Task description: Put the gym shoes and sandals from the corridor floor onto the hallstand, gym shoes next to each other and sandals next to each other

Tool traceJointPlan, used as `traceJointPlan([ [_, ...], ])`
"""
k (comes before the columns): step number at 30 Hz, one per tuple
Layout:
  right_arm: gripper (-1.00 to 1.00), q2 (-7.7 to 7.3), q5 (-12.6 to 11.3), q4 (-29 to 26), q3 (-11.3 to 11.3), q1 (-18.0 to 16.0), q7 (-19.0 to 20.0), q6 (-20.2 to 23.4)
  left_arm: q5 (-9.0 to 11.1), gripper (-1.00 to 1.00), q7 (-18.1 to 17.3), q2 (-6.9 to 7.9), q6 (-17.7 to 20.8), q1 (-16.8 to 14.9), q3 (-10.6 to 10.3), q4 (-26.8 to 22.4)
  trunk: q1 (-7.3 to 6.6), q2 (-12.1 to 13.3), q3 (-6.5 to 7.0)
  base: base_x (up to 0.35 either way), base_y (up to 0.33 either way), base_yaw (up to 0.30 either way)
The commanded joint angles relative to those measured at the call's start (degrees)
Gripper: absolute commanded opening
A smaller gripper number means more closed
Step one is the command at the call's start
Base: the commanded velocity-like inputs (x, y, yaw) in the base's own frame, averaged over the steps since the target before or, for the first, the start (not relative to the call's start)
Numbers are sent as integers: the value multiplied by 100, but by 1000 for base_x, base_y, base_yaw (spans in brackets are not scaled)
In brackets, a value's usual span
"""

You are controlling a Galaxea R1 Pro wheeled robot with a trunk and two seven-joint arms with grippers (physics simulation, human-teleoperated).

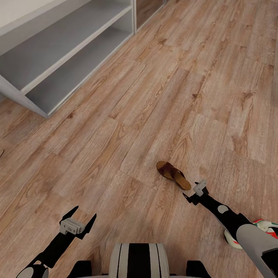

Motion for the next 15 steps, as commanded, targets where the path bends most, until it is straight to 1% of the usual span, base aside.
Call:
traceJointPlan([
  [1,100,0,0,0,0,0,0,0,0,100,0,0,0,0,0,0,0,0,0,0,0,0],
  [15,100,10,2,0,0,2,0,-1,0,100,5,0,3,0,0,0,0,0,0,1,0,0],
])
